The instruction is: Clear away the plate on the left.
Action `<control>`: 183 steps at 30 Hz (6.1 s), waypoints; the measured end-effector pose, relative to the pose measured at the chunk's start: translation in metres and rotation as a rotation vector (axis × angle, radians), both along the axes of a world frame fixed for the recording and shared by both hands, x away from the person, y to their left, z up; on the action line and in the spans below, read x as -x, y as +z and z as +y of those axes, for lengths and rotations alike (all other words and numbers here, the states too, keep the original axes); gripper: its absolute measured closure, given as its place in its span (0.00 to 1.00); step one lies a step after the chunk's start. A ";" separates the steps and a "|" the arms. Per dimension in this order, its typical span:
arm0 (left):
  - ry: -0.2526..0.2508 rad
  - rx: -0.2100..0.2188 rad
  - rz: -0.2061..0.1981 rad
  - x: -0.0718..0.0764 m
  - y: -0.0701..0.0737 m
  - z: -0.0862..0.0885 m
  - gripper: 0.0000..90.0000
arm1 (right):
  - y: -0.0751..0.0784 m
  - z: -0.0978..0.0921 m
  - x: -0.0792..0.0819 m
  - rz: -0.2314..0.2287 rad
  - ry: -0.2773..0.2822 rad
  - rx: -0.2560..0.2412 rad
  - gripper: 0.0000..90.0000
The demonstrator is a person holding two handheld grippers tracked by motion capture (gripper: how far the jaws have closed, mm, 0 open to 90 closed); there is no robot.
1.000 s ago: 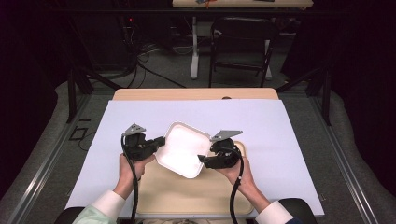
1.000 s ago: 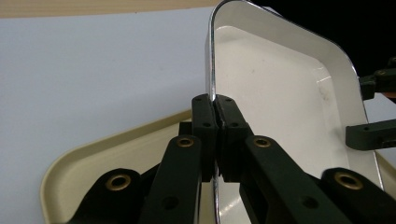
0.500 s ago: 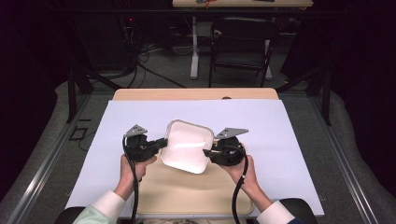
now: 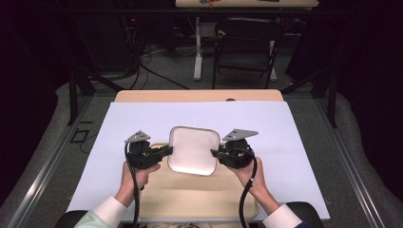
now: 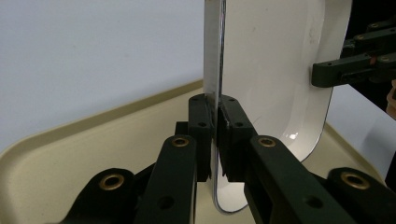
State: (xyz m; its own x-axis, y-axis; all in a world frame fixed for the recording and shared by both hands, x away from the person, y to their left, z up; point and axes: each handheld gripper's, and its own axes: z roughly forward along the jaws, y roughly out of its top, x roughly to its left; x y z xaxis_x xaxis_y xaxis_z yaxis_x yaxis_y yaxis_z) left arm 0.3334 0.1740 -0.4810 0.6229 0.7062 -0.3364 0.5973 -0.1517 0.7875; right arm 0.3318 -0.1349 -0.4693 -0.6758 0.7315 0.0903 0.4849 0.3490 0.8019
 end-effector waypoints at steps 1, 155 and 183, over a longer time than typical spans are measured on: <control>-0.001 0.001 0.003 0.001 0.000 0.000 0.94 | 0.001 -0.001 0.001 -0.001 0.001 0.000 0.82; -0.006 -0.230 0.236 0.002 -0.061 -0.018 0.83 | -0.064 0.016 -0.030 0.373 0.050 0.243 0.73; -0.029 -0.235 0.174 0.003 -0.045 -0.016 0.37 | -0.045 0.013 -0.019 0.180 0.055 0.300 0.16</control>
